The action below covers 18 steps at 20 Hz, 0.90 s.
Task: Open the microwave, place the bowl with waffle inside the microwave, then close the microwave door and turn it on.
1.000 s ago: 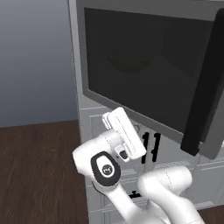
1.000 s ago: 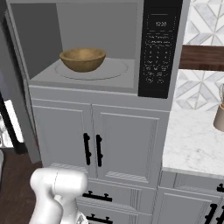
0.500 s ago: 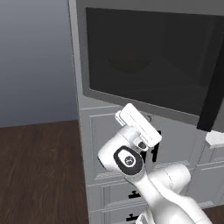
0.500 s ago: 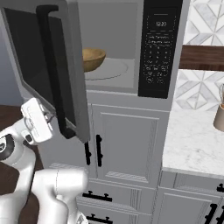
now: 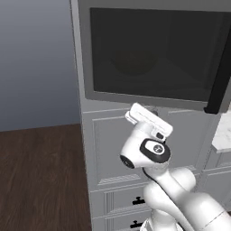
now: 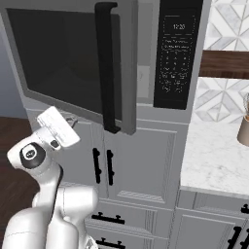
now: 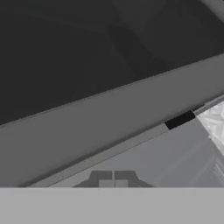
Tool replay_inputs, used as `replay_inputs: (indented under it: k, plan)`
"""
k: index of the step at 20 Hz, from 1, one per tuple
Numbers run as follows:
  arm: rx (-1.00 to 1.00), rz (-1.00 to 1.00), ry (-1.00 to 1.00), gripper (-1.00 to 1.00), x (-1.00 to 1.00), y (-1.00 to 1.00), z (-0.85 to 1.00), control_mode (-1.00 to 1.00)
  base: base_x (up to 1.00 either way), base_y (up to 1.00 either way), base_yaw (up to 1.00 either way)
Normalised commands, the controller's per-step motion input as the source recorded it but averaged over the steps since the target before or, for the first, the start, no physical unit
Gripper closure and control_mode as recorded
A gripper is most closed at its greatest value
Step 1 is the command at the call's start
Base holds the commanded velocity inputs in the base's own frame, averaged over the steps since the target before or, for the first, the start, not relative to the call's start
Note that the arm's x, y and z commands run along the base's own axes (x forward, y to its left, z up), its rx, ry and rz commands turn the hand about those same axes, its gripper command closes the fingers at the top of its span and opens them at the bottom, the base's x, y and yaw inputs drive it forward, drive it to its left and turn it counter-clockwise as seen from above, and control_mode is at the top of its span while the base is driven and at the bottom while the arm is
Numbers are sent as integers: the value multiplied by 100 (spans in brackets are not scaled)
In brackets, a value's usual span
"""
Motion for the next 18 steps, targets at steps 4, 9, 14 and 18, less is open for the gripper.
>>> replay_inputs:
  k: [4,9,14,18]
  plan:
    - [-41,34,96,100,0,0,0,-100,0,0,0]
    - [-31,27,98,100,-1,0,17,-100,0,0,0]
    - [-22,4,76,100,-36,-1,86,-100,0,0,0]
    - [-23,1,63,100,-10,2,87,-100,0,0,0]
